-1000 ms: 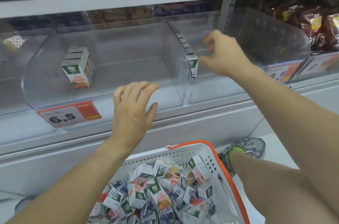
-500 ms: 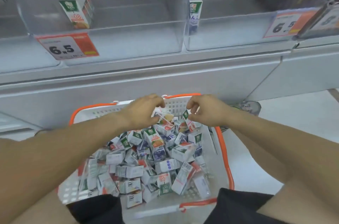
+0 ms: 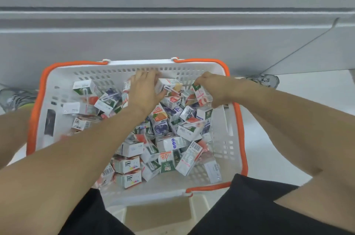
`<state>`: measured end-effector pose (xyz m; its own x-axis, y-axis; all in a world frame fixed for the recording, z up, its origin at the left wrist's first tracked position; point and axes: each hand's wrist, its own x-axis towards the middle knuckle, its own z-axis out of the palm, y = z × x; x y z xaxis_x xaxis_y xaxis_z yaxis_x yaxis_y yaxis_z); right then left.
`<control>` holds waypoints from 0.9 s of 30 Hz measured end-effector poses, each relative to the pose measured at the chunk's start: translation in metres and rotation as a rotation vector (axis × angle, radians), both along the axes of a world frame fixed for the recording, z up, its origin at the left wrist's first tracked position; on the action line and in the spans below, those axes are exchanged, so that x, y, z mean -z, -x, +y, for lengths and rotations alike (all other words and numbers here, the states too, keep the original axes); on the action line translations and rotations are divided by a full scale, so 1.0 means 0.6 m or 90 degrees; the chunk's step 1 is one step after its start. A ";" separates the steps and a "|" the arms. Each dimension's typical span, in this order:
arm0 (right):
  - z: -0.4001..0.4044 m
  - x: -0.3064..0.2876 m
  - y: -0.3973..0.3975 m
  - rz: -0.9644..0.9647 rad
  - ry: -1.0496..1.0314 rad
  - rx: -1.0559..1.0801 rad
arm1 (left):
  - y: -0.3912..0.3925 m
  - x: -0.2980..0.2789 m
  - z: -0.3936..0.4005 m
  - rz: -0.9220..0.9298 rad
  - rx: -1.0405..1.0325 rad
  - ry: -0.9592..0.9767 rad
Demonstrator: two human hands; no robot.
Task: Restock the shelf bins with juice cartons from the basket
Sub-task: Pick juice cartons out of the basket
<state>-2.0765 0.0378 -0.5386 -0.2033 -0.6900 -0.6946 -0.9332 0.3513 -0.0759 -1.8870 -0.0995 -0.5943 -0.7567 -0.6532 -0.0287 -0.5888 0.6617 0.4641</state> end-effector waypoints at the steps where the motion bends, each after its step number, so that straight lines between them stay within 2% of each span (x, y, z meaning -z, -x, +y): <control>1: -0.003 0.009 -0.004 0.028 -0.007 -0.026 | 0.002 -0.001 0.002 0.018 0.002 -0.034; 6: 0.002 0.028 -0.023 0.173 0.094 -0.108 | 0.004 -0.033 0.010 0.123 -0.028 -0.247; 9: 0.006 0.028 -0.022 0.175 0.148 -0.105 | -0.006 -0.054 -0.001 0.118 -0.077 -0.389; 13: 0.013 0.003 -0.031 0.104 0.189 -0.029 | -0.033 -0.095 -0.013 0.112 -0.115 -0.592; 17: 0.019 -0.060 -0.048 -0.065 0.210 0.106 | -0.058 -0.123 -0.022 0.127 -0.156 -0.756; 22: 0.008 -0.177 -0.055 -0.170 0.292 0.129 | -0.073 -0.178 -0.030 0.210 -0.108 -0.944; 24: 0.004 -0.228 -0.062 -0.186 0.345 0.124 | -0.067 -0.217 -0.032 0.249 -0.140 -0.964; 27: -0.005 -0.291 -0.074 -0.224 0.429 0.142 | -0.053 -0.297 -0.043 0.232 -0.137 -0.898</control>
